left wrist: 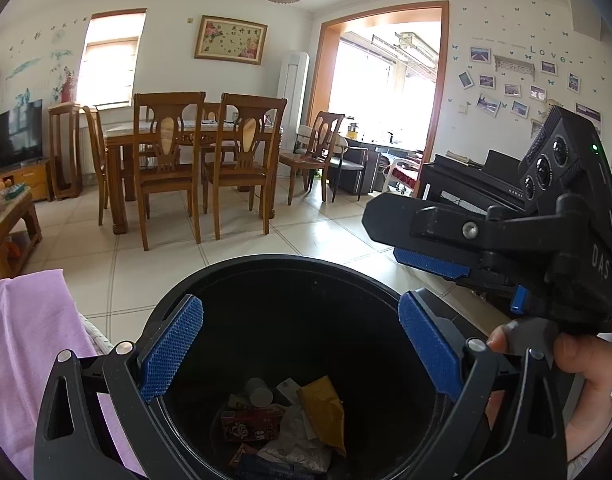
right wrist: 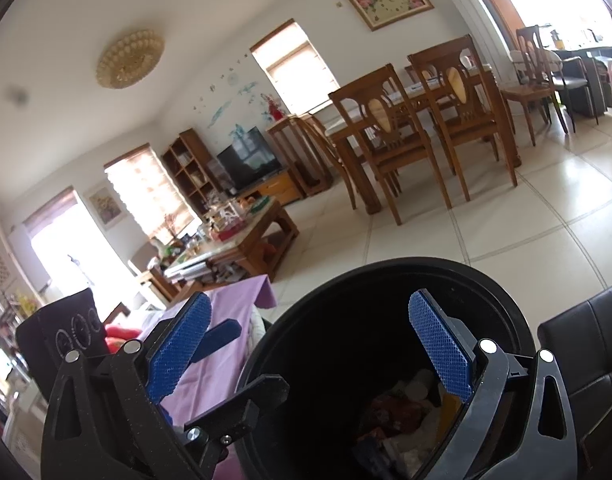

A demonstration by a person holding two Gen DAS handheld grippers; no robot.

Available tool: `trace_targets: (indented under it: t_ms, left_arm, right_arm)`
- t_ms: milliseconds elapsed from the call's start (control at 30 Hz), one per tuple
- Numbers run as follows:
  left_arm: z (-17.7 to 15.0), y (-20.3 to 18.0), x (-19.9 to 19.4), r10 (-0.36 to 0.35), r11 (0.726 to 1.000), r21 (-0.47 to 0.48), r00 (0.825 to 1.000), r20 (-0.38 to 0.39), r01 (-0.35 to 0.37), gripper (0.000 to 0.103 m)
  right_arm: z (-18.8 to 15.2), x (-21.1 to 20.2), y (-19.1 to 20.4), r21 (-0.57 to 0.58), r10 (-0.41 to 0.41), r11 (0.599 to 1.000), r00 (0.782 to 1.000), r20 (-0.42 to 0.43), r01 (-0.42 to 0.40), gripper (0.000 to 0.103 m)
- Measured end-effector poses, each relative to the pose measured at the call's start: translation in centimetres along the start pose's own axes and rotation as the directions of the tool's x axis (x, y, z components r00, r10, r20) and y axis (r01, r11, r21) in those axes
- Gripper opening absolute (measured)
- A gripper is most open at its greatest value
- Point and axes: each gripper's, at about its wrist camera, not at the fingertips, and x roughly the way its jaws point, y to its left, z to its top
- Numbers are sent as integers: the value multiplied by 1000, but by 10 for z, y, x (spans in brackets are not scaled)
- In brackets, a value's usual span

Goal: Collect trash
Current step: 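Move both open tools back over the table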

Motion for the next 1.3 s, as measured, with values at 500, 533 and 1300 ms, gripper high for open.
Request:
trace_targets:
  t_ms: [500, 533, 1300]
  left_arm:
    - [-19, 31, -38, 52, 996, -66, 975, -218, -68, 98]
    - [-22, 37, -47, 66, 994, -71, 972, -224, -84, 98]
    - [-121, 252, -232, 470, 880, 177, 756, -455, -441, 98]
  right_arm:
    - [0, -7, 34, -25, 73, 997, 997, 2, -73, 98]
    - [-3, -5, 39, -34, 78, 996, 997, -11, -78, 98]
    - [-148, 118, 299, -318, 191, 855, 820, -539, -409, 95]
